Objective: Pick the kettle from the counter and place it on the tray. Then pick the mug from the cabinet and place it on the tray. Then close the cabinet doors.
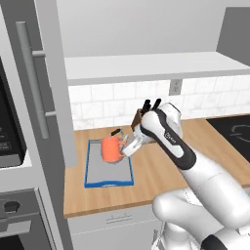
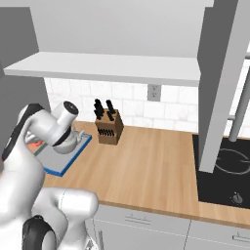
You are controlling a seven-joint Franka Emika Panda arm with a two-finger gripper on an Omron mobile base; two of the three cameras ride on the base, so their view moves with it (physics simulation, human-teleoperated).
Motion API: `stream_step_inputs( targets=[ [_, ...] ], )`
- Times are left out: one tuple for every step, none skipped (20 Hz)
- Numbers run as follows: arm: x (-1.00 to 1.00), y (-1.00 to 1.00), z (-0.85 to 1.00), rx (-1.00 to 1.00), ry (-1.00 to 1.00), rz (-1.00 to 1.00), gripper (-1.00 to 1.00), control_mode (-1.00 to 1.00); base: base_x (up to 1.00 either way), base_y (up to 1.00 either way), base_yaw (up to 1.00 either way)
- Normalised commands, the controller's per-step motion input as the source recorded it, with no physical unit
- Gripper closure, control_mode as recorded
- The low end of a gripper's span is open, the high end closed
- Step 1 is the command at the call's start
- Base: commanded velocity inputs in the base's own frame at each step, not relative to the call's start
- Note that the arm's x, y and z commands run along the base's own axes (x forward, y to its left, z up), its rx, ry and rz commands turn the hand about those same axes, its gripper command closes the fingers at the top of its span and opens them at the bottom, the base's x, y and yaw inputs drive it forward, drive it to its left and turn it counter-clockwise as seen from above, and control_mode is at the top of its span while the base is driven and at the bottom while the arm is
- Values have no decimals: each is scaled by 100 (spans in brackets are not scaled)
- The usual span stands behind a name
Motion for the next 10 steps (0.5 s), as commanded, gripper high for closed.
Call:
stream_step_inputs(
  targets=[
    [60, 63, -100, -5, 0, 3, 100, -100, 0, 0, 0],
    [47, 46, -100, -6, -4, 0, 100, -100, 0, 0, 0],
    [40, 36, -100, -5, -5, 0, 100, -100, 0, 0, 0],
    [27, 23, -89, 0, -9, 0, 100, -100, 0, 0, 0],
    [19, 16, -74, 0, -6, 0, 100, -100, 0, 0, 0],
    [0, 0, -52, -4, -5, 0, 100, -100, 0, 0, 0],
    [1, 0, -39, -11, 0, 0, 100, -100, 0, 0, 0],
    [0, 2, -37, -10, 0, 0, 100, -100, 0, 0, 0],
    [1, 6, -31, -7, 0, 0, 100, -100, 0, 0, 0],
    [8, 0, -30, -3, 0, 0, 100, -100, 0, 0, 0]
  ],
)
